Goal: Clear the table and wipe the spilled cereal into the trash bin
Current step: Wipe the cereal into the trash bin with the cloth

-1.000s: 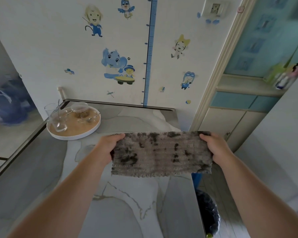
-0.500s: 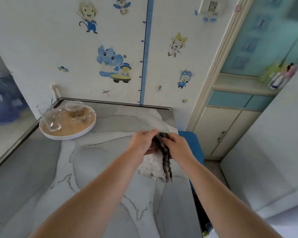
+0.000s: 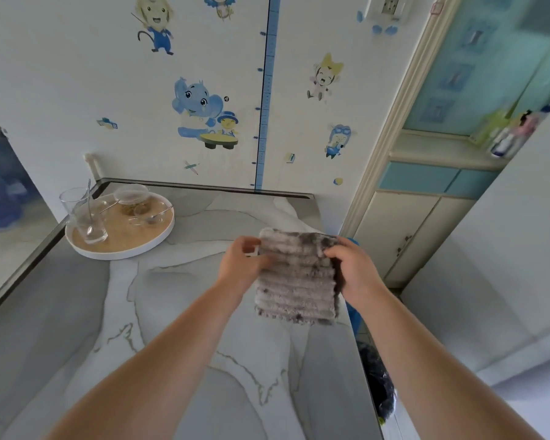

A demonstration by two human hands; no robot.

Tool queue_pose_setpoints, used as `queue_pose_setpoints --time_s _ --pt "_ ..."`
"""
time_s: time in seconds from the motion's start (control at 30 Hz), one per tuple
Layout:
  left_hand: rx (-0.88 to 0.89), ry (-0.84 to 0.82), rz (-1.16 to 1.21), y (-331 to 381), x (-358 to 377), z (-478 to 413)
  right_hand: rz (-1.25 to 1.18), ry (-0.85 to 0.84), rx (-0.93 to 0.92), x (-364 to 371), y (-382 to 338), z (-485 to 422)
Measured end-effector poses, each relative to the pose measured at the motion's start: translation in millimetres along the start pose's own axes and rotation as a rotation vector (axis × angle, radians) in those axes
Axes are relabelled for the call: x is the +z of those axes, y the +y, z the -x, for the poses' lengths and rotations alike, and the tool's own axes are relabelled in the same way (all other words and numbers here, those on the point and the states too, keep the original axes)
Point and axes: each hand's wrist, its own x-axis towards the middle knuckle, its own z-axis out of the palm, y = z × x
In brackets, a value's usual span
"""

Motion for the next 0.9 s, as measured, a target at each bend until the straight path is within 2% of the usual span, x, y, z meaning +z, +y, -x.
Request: queue_pose_setpoints --time_s 0.07,0.13,0.2,0.23,0.37,0.5,0.6,0.9 --pt "-0.120 -0.063 0.049 -9 -5 -6 -0.152 0.010 0.095 -5 0 -4" --pt "-0.235 -0.220 0.138 -16 -7 -9 -0.246 0.025 0.172 -10 1 -7" --pt "-0.250 -0.369 0.208 -19 -8 -10 -0.273 0.031 0.214 -14 4 -16" --pt "-0.235 -0.382 0.258 -21 -6 -14 -0.273 0.026 0.230 -14 4 -20" --pt "-0.281 -0.270 0.380 -20 3 -37 -0.274 -0.095 0.333 -20 17 -47" --pt "-0.347 -0.204 0.328 -21 15 -71 -0.133 -0.311 0.420 -33 30 -78" --pt "-0.382 -0.193 0.282 -22 22 -96 -0.008 -0.232 0.423 -40 41 -108" --pt "-0.438 -0.109 0.174 -41 46 -184 0.092 -0.024 0.342 -33 64 -210"
